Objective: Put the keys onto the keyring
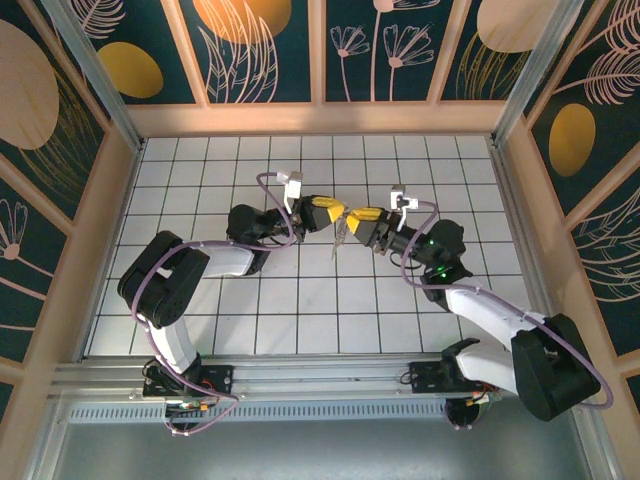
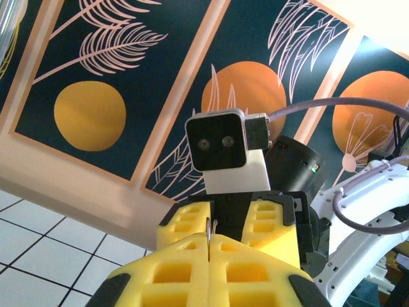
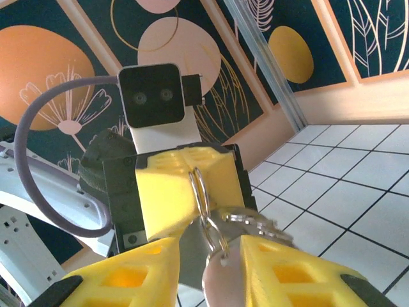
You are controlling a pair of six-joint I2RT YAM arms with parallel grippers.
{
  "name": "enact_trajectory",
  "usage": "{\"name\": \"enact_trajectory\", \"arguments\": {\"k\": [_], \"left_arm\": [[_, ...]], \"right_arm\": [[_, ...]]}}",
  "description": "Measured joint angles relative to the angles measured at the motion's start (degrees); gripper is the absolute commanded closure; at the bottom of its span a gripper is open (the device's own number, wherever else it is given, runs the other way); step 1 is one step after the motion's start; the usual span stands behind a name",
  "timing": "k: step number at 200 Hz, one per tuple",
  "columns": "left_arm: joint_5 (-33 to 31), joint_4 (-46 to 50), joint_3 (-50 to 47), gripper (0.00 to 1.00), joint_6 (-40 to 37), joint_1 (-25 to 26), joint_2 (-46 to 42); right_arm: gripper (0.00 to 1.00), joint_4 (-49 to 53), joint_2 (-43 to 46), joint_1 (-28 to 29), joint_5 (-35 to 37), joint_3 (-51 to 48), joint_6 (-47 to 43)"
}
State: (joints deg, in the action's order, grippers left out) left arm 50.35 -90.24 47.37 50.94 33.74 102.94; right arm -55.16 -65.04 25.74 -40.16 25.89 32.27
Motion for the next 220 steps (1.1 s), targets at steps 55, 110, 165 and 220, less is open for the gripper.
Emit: {"name": "enact_trajectory", "arguments": {"k": [55, 110, 165, 220], "left_arm": [[-0.2, -0.2, 0.1, 1.0, 0.7, 0.0, 0.6], [-0.7, -0.4, 0.1, 1.0, 1.7, 0.0, 1.0], [-1.5, -0.4, 0.2, 1.0, 2.4, -0.3, 1.7], [-1.6, -0.4, 0.3, 1.0, 2.9, -0.3, 2.3]], "right_arm": [[0.99, 0.1, 1.2, 0.0, 0.1, -0.7, 0.0], [1.0, 0.0, 0.4, 0.0, 0.0, -0.7, 0.1], [1.0, 0.0, -2.3, 1.5, 0.0, -0.7, 0.1], [0.54, 3.1, -1.0, 1.6, 0.4, -0.7, -1.2]]}}
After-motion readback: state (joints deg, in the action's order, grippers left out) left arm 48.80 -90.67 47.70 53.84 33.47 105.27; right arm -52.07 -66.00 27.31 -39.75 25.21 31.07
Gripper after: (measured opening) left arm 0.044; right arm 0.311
